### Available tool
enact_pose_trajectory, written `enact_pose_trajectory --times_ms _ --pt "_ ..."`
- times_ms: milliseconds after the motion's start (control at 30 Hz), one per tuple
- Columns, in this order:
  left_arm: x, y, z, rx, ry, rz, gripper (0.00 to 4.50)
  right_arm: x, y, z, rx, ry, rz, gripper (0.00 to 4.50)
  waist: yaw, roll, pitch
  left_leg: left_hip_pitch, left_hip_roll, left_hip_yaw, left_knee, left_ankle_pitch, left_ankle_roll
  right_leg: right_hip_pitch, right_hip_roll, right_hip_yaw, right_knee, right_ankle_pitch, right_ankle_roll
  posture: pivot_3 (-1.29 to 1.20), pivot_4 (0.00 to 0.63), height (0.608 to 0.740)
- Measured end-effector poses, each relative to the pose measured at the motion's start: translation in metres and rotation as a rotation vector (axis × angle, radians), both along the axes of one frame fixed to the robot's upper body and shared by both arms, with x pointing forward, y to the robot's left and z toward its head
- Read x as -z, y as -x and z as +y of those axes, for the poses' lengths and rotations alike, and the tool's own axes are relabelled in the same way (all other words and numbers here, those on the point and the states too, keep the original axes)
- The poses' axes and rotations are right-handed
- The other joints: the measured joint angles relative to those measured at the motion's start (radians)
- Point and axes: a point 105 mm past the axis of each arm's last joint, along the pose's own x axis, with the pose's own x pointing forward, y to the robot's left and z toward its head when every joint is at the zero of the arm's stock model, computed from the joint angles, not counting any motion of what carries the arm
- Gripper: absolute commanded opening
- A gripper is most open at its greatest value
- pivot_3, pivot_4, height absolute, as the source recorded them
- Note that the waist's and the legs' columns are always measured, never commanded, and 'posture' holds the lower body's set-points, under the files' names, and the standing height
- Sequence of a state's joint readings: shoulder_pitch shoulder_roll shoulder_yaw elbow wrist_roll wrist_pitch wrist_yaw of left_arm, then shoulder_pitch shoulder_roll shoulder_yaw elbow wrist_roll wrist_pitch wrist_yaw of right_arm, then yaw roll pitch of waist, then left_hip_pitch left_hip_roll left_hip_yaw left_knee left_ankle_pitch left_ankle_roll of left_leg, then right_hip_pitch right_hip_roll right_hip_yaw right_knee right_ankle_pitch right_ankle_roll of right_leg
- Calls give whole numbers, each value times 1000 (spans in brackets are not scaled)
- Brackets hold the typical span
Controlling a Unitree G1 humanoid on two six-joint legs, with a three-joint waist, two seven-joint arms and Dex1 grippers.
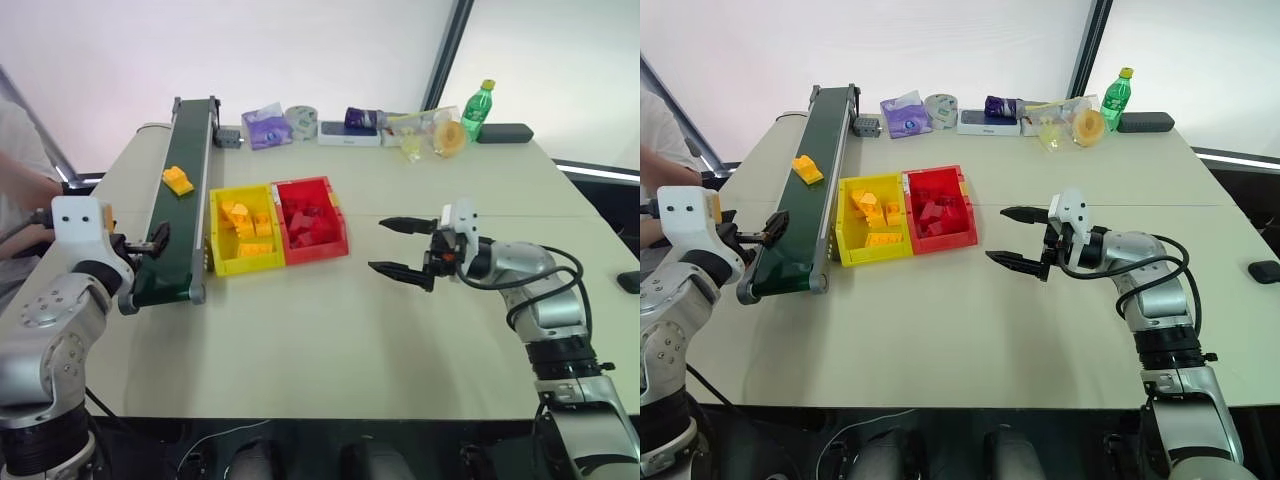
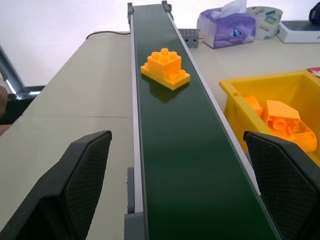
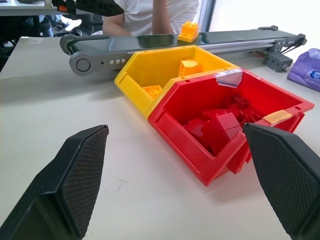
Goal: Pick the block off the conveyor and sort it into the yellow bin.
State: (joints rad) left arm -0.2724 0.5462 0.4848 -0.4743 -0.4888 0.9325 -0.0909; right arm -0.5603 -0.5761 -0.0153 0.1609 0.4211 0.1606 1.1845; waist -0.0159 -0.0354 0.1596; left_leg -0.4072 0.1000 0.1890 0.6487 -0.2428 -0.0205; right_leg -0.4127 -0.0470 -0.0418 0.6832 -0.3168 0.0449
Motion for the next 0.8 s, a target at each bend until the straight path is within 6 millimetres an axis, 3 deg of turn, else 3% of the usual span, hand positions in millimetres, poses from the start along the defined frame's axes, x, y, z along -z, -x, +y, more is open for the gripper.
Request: enact_pose_trajectory --times_ms 200,400,533,800 --pt "2 -2 -2 -23 18 -9 4458 1 0 1 1 2 -2 4500 1 0 0 0 0 0 0 0 0 0 0 0 0 0 0 0 150 740" --pt "11 -3 -23 -88 62 -32 4458 0 0 1 3 2 -2 4500 2 0 0 0 0 0 0 0 0 0 0 0 0 0 0 0 150 740" --pt "22 -3 -27 -185 101 -20 4458 0 0 1 3 2 -2 4500 1 0 0 0 0 0 0 0 0 0 1 0 0 0 0 0 150 740" --pt "25 -9 -40 -277 77 -20 4458 1 0 1 2 1 -1 4500 3 0 0 0 -1 0 1 0 0 1 0 0 0 0 0 0 150 740"
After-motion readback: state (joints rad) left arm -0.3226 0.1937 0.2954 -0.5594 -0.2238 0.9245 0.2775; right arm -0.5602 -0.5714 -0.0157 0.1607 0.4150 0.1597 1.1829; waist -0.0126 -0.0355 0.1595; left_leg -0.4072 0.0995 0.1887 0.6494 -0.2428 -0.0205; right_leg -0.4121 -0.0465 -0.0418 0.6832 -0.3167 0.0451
